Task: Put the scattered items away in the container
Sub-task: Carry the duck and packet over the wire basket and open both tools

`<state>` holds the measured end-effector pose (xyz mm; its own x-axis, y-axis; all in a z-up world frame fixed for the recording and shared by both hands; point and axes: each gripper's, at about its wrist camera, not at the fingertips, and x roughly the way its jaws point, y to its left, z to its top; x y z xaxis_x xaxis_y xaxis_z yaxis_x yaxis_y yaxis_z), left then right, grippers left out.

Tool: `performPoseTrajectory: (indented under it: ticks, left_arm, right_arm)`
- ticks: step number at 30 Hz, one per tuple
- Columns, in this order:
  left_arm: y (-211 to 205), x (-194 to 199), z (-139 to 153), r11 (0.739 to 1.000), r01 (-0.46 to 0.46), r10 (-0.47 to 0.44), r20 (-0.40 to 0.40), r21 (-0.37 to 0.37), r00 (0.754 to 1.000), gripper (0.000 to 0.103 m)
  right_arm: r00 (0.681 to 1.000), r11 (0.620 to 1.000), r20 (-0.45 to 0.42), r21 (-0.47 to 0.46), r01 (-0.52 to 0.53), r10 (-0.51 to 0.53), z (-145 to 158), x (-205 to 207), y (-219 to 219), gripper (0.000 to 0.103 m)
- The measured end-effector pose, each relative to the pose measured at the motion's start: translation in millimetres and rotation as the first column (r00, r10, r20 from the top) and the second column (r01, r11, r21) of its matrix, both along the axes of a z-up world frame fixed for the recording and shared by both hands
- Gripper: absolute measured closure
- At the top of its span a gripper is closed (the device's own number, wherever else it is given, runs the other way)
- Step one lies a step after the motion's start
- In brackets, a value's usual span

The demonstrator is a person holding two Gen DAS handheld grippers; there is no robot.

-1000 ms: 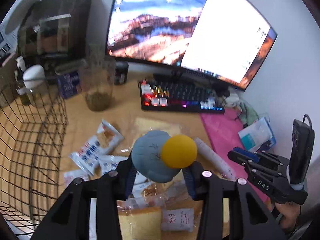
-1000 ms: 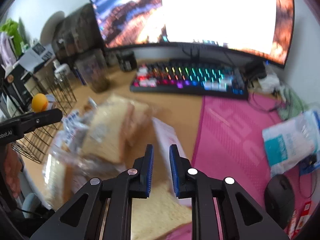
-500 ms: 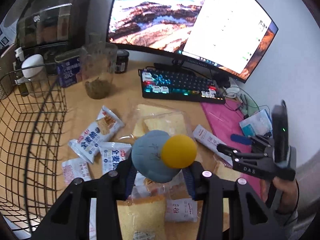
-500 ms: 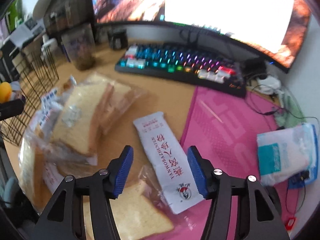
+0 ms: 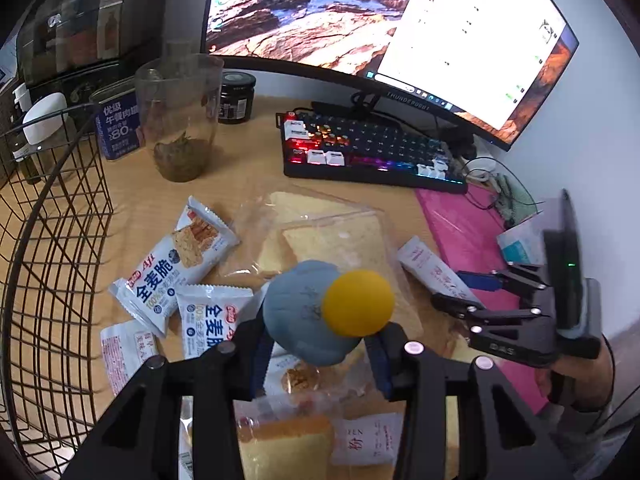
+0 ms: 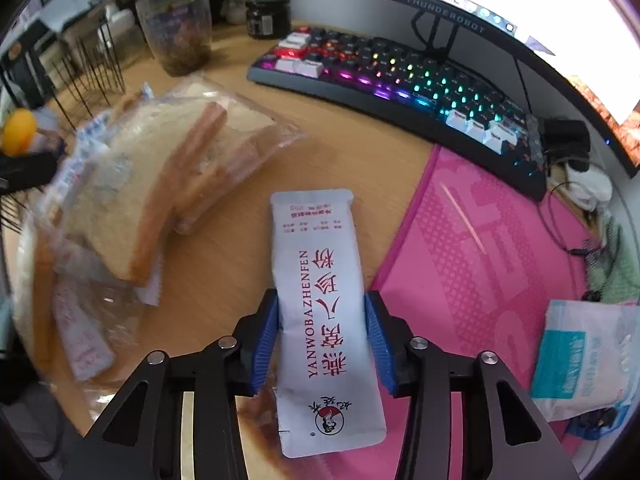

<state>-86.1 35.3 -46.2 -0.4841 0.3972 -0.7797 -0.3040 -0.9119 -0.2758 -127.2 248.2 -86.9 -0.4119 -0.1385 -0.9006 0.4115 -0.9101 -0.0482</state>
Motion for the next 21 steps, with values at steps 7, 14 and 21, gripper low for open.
performPoseTrajectory:
  ticks: [7,14,21]
  left_arm:
    - [-7,2,13,1.000,-0.003,0.003,-0.026,0.011,1.000,0.056]
    - [-52,17,63,0.996,-0.071,0.078,-0.131,0.054,0.988,0.056]
    - [-153,39,113,0.966,-0.256,0.257,-0.231,0.037,0.938,0.056]
  right_arm:
    - [0.995,0.999,-0.095,-0.045,-0.002,-0.002,39,18,-16,0.059]
    - [0.957,0.978,-0.260,-0.121,-0.167,0.131,111,45,-90,0.059]
    - [0.882,0.919,-0.366,-0.141,-0.369,0.298,161,64,-193,0.059]
